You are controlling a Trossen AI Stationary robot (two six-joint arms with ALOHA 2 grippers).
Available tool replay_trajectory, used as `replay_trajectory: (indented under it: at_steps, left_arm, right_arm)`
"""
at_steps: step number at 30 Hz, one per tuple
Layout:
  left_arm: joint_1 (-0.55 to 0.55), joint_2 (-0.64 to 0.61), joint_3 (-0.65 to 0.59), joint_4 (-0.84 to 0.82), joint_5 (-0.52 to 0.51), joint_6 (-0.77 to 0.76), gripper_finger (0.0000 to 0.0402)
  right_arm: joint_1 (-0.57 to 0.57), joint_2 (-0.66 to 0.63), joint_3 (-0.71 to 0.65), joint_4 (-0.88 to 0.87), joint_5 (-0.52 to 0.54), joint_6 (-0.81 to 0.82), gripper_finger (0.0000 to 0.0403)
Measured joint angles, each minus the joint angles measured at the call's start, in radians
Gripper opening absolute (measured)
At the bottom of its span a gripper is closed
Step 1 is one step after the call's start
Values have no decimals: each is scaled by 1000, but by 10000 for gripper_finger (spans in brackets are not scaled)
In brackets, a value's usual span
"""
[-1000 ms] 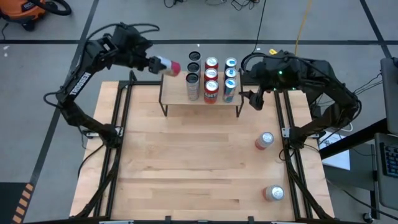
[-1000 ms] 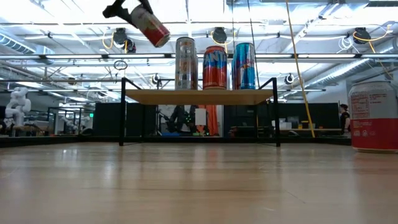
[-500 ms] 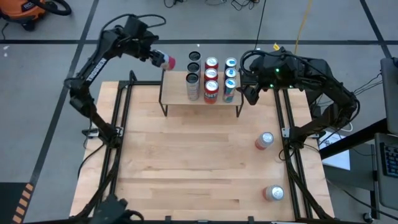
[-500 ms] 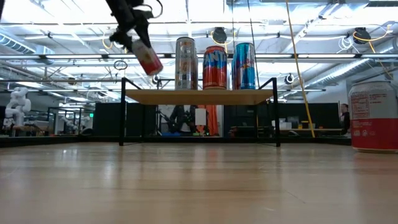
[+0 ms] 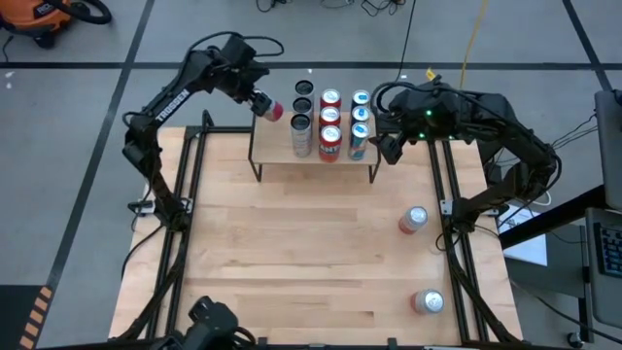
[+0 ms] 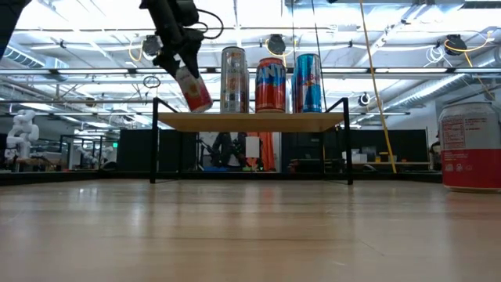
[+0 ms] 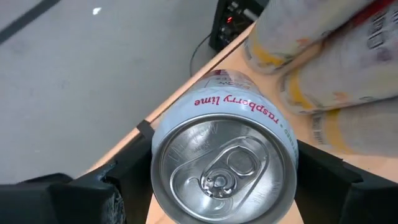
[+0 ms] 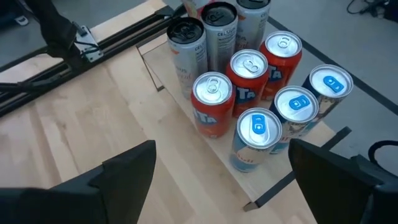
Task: Place canned beverage on shelf
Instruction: Put the left pink and white soda can on the shelf
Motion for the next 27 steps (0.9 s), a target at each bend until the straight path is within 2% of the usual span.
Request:
replay_trajectory:
  at_steps: [5,27]
  left_arm:
    - [-38,26,0,-2,-90,22,293]
    - [-114,86,3,-10,-152,23,293]
  right_arm:
    - [0,0,-20,8,0,-1,345]
    - [0,0,-52,8,0,-3,345]
